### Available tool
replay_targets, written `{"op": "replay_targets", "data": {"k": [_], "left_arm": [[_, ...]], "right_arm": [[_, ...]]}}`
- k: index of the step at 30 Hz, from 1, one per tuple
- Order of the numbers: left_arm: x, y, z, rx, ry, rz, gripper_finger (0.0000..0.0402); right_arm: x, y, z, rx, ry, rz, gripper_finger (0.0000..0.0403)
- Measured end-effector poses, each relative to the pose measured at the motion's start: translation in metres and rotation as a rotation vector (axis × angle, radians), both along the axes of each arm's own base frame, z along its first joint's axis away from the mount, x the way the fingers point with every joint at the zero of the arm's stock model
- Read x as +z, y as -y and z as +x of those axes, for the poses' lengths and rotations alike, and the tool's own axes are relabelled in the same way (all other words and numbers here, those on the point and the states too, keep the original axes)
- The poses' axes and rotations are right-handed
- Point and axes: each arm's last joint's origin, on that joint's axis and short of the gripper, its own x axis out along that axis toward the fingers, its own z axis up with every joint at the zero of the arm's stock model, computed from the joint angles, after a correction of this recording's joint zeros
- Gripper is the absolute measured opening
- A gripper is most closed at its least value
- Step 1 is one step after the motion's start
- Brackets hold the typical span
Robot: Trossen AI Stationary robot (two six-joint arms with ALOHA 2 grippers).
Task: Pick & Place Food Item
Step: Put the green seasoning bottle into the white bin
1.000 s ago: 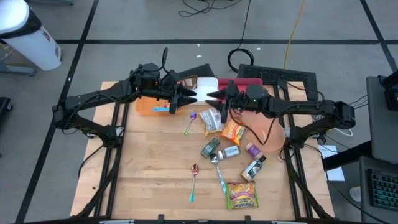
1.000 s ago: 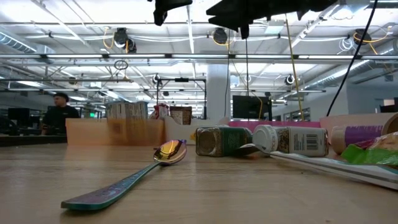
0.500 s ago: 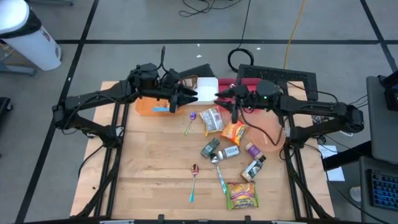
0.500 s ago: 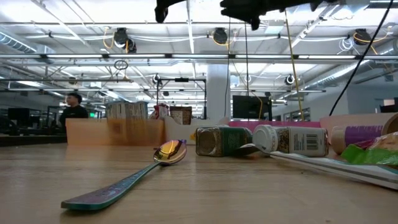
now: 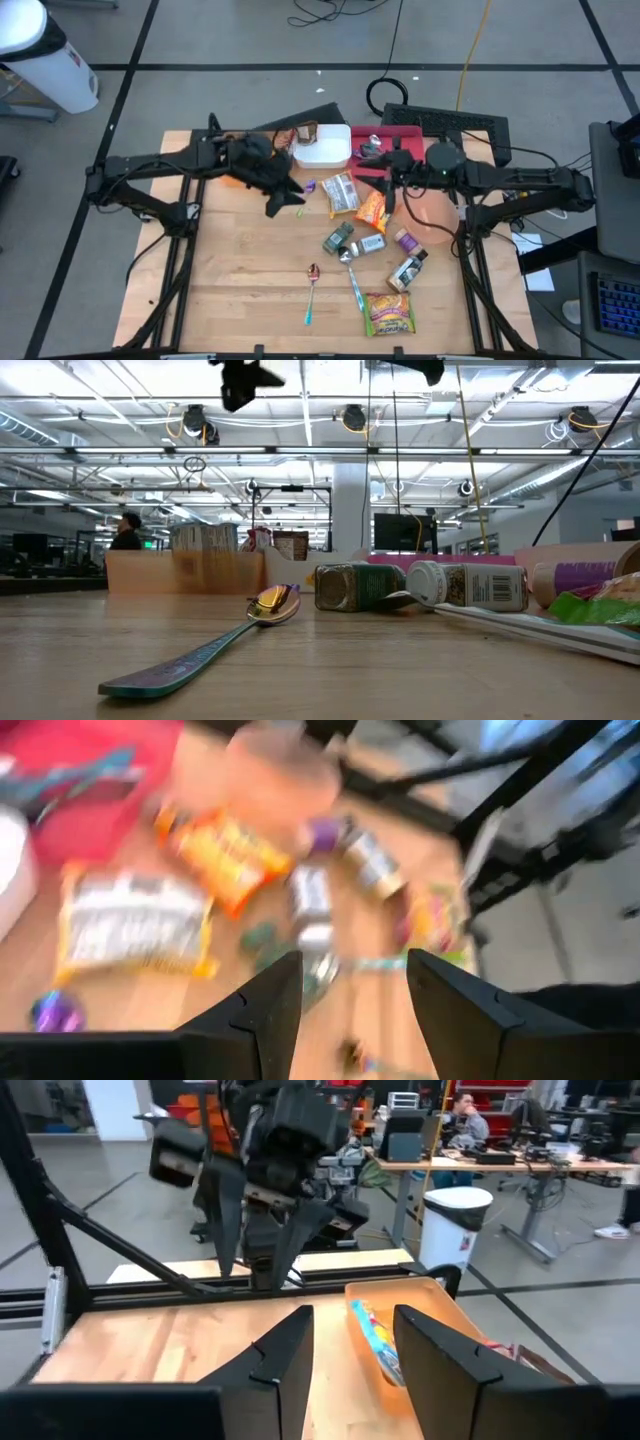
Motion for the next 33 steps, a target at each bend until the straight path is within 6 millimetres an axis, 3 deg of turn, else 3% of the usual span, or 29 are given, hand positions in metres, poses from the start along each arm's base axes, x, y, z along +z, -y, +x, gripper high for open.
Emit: {"op": "replay_targets", "data": {"k": [10, 18, 27, 33], "left_arm": [[-0.01, 0.028, 0.004, 0.0, -0.088, 0.041, 0.0189], [-0.048, 0.049, 0.037, 0.031, -0.218, 0.101, 0.0197], [-0.098, 0.054, 0.07, 0.072, -0.364, 0.044, 0.0283], [-0.12, 0.061, 0.087, 0.163, -0.389, -0.082, 0.0337]], "right_arm": [[-0.001, -0.029, 0.002, 0.004, 0.009, 0.1, 0.013], [-0.012, -0.04, -0.001, 0.024, -0.098, 0.225, 0.013], [-0.027, -0.043, -0.013, 0.014, -0.277, 0.241, 0.013], [-0.019, -0.044, -0.045, 0.041, -0.317, 0.226, 0.013]]}}
